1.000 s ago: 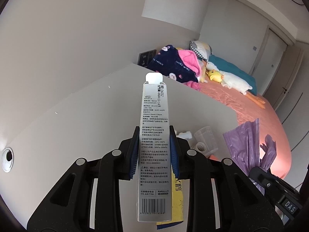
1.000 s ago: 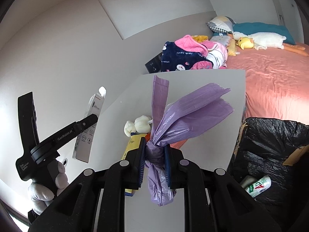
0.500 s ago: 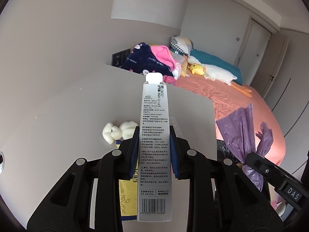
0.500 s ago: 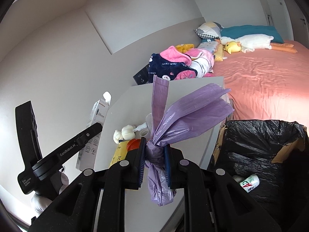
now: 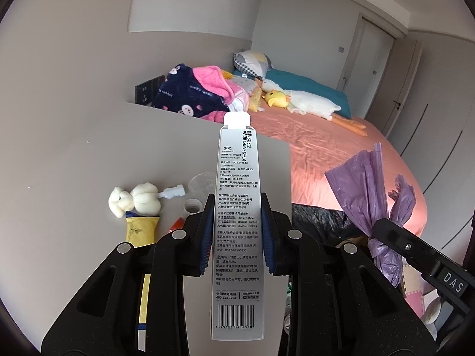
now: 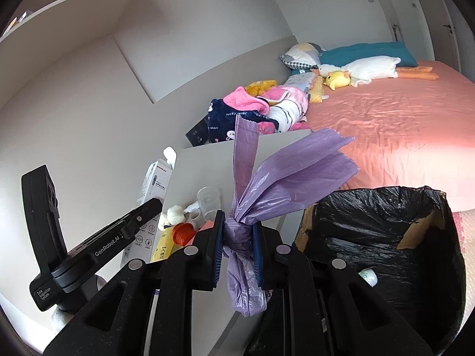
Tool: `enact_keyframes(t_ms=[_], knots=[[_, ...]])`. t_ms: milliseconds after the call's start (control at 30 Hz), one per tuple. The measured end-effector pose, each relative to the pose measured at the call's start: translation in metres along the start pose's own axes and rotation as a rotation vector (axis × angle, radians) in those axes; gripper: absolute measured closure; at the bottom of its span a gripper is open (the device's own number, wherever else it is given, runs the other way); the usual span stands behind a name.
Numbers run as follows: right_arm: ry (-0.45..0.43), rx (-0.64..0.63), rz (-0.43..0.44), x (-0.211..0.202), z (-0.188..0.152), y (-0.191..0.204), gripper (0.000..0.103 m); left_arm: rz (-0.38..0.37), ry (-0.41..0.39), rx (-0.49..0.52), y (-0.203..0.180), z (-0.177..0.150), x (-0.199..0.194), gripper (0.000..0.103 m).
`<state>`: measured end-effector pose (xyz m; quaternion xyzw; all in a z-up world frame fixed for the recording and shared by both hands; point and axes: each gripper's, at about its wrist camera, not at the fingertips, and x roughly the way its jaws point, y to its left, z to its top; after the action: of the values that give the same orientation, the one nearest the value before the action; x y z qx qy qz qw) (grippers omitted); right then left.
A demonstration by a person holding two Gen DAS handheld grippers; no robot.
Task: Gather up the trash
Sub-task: 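Carry the purple bag and white box toward the black trash bag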
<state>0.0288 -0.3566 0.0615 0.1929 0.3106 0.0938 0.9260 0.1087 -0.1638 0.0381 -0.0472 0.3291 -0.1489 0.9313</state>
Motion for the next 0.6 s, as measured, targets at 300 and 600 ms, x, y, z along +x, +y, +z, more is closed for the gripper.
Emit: enact_keyframes(t_ms=[300, 600], knots=[[-0.035, 0.041, -0.047, -0.019, 0.004, -0.029, 0.084, -0.056, 0.024, 0.052, -0.033, -0.004, 0.011, 0.076], [-0.078, 0.094, -0.098, -0.036, 0.01, -0.059, 0.084, -0.142, 0.058, 0.116, -0.065, -0.013, 0.022, 0.076]])
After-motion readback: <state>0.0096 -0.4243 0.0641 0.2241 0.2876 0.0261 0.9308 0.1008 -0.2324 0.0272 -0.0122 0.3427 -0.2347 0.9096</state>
